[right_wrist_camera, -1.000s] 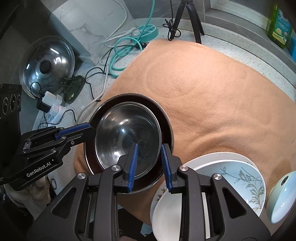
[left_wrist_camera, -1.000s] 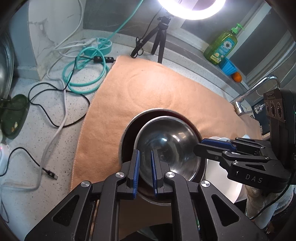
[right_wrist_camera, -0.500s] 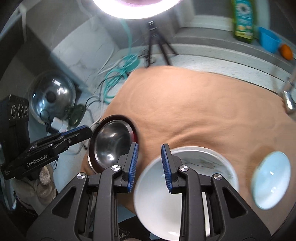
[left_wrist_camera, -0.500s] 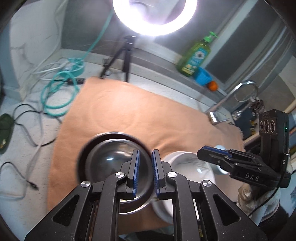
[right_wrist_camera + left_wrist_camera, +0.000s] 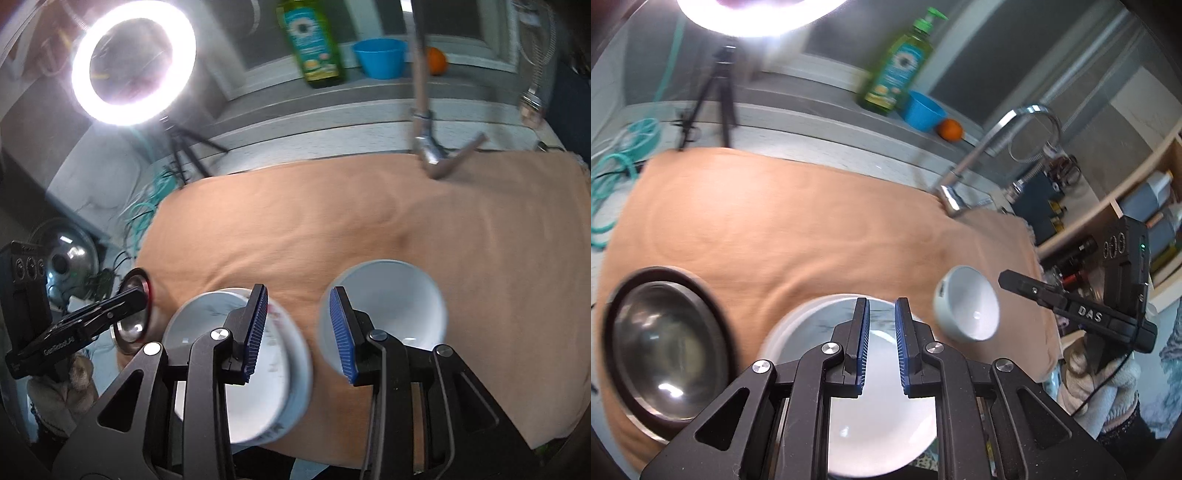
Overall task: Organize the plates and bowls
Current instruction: 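Move both grippers toward the white bowls, then close both grippers on the rim of the pale blue bowl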
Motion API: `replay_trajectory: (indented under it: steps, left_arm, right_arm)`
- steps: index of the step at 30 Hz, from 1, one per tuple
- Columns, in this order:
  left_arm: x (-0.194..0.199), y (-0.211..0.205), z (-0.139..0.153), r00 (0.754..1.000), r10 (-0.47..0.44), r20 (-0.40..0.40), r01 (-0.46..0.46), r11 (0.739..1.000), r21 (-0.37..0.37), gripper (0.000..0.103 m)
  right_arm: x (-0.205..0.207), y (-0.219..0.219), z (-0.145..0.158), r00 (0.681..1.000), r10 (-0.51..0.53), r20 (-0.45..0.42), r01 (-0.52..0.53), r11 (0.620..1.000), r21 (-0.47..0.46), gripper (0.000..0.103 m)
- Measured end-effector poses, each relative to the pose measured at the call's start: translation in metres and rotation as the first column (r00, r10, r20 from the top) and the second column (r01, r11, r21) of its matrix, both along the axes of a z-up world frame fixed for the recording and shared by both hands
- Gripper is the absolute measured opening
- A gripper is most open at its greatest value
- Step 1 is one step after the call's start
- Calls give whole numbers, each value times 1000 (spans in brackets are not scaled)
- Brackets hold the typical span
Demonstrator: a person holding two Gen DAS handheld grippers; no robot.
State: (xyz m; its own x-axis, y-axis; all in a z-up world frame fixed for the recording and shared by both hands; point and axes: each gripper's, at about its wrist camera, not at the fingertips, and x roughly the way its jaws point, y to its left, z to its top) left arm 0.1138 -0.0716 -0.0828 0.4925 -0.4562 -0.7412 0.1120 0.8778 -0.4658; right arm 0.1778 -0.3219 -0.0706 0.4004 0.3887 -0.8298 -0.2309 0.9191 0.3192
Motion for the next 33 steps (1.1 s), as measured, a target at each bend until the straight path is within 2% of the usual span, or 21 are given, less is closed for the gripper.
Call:
replay_trajectory:
  steps: [4, 11, 18, 29, 33]
  left_arm:
    - [12, -33, -8, 998, -53, -19, 52, 999, -7, 12]
    - [28, -81, -21, 991, -125, -51, 125, 992, -3, 12]
    - [40, -107, -37, 984, -154, -95, 155, 988, 11, 12]
    - [51, -120, -54, 978, -156, -140, 164, 986, 44, 12]
    - [53, -124, -57, 977, -157, -143, 166, 985, 48, 12]
  right_arm:
    - [6, -39, -13, 998, -65, -18, 65, 998, -18, 36]
    - [10, -85, -36, 992, -111, -56, 109, 993, -44, 36]
    - [12, -96, -53, 990, -113, -88, 109, 993, -52, 36]
    - [17, -93, -70, 988, -89, -129, 84, 995, -48, 36]
    - [19, -94, -74, 985, -86, -146, 81, 996, -43, 27]
